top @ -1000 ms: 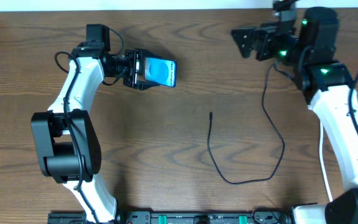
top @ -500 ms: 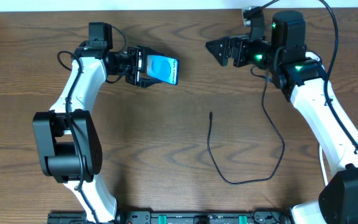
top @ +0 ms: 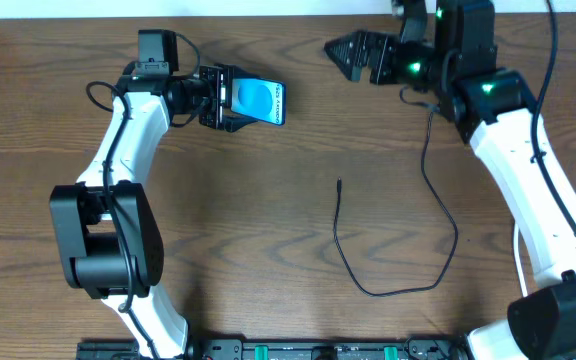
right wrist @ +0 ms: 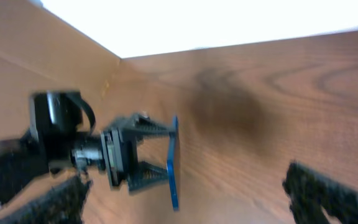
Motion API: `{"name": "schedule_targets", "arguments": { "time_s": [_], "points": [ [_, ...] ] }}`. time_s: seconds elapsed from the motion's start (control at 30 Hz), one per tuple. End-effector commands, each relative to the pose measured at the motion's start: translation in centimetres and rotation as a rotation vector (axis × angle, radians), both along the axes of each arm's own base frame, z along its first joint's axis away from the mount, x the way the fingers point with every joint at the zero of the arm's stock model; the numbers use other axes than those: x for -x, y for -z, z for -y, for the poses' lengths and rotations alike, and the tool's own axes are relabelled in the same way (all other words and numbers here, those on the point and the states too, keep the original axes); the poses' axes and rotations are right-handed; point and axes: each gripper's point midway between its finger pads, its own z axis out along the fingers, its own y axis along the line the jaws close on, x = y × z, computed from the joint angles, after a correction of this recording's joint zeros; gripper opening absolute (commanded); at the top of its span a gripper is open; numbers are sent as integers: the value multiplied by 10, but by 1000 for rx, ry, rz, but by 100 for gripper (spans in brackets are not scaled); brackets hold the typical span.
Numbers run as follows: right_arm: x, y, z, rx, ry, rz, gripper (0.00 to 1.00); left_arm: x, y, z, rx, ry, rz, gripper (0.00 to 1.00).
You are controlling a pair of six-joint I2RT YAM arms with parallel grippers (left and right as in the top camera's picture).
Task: Plug charger to phone and switch on socket
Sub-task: 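Move the right gripper from rest toward the phone held by left, then grasp the phone's edge with the right gripper beside the left gripper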
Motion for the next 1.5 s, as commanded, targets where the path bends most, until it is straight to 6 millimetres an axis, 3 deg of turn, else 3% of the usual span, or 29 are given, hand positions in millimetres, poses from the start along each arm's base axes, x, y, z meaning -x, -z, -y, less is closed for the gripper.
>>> {"name": "schedule_targets", "arguments": {
  "time_s": [0.0, 0.2, 0.33, 0.43, 0.57, 0.77, 0.93, 1.47],
  "points": [
    [-9, 10, -10, 6, -39, -65, 99, 3, -22, 4, 15, 4, 40, 7],
    [2, 38, -41, -91, -274, -157, 99, 5, -20, 13, 5, 16, 37, 7],
    [-2, 59, -43, -87, -292, -196, 99, 6, -20, 15, 4, 21, 34, 7],
    [-1, 63, -46, -76, -307, -188, 99, 5, -17, 13, -12, 12, 32, 7],
    [17, 77, -60, 11, -384, -158, 99, 5, -10, 12, -51, -14, 8, 7],
    [24, 108, -69, 220, -304, -178, 99, 8, -10, 22, -41, -9, -14, 8],
    [31, 113, -84, 238, -328, -173, 96, 11, -11, 31, -32, 7, -22, 7],
    [26, 118, -79, 245, -256, -215, 95, 27, -33, 50, 145, 84, -83, 7]
  ]
}}
